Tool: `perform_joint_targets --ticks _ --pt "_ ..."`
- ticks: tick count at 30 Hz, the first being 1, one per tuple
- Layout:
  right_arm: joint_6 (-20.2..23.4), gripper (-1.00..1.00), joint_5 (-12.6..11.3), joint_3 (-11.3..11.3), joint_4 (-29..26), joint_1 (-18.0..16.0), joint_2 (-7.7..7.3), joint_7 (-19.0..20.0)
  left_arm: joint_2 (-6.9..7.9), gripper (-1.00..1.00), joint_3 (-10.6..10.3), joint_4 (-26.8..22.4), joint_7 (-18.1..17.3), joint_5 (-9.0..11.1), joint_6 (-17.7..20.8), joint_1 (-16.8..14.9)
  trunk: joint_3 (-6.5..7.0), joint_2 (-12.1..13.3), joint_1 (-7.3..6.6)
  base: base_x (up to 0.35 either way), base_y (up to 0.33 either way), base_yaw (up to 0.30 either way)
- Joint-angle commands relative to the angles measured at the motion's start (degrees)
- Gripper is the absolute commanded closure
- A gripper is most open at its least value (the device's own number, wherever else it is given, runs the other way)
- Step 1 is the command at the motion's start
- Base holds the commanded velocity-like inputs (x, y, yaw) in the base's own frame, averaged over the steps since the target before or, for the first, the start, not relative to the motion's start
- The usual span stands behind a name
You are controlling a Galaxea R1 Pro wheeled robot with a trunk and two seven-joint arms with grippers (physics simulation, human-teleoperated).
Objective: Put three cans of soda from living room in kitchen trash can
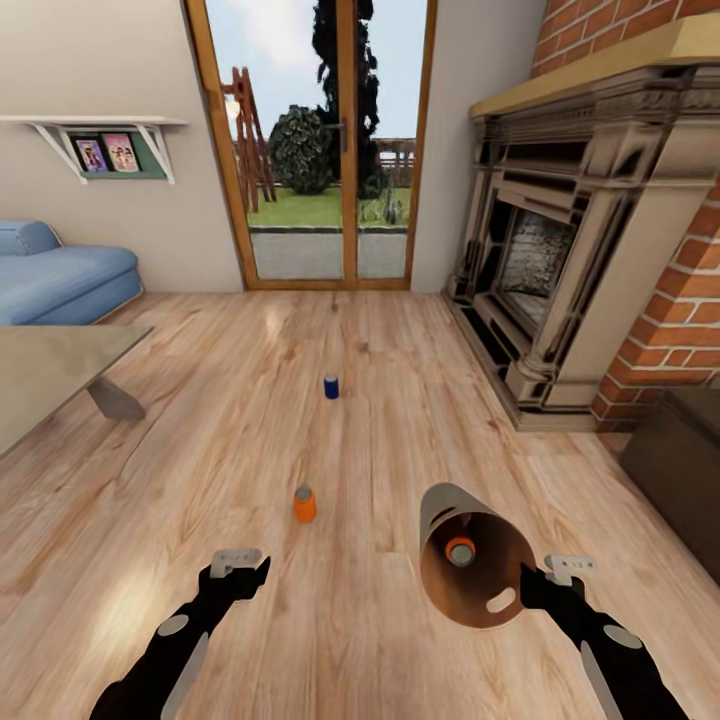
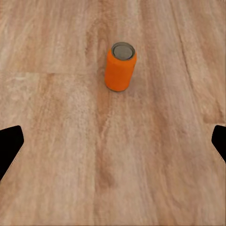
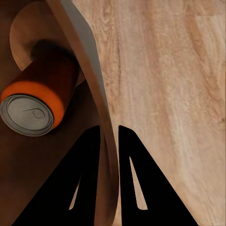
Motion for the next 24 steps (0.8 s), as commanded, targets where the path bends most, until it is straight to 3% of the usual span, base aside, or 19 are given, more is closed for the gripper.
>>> perform_joint_targets --ticks 1,11,16,24 --pt "0.05 1.00 -0.55 0.00 -0.09 -0.03 0.01 0.30 0.00 -1.00 0.00 0.01 -0.01 -0.02 -0.08 0.00 0.01 0.00 0.00 0.329 0.000 0.000" --pt "0.01 1.00 -0.52 0.00 -0.11 -0.05 -0.04 0.30 -0.01 -1.00 -0.13 0.07 -0.02 -0.08 -0.43 0.00 0.01 0.00 0.00 0.329 0.000 0.000" --pt "0.01 1.00 -0.53 0.00 -0.10 -0.03 -0.04 0.30 0.01 -1.00 -2.68 0.19 0.05 0.00 -0.48 -0.01 0.01 0.00 0.00 0.329 0.000 0.000" --pt "0.01 1.00 -0.53 0.00 -0.07 -0.02 -0.02 0.30 -0.01 -1.00 -3.62 2.24 0.06 0.16 -1.13 -0.07 0.01 0.00 0.00 0.329 -0.024 0.000"
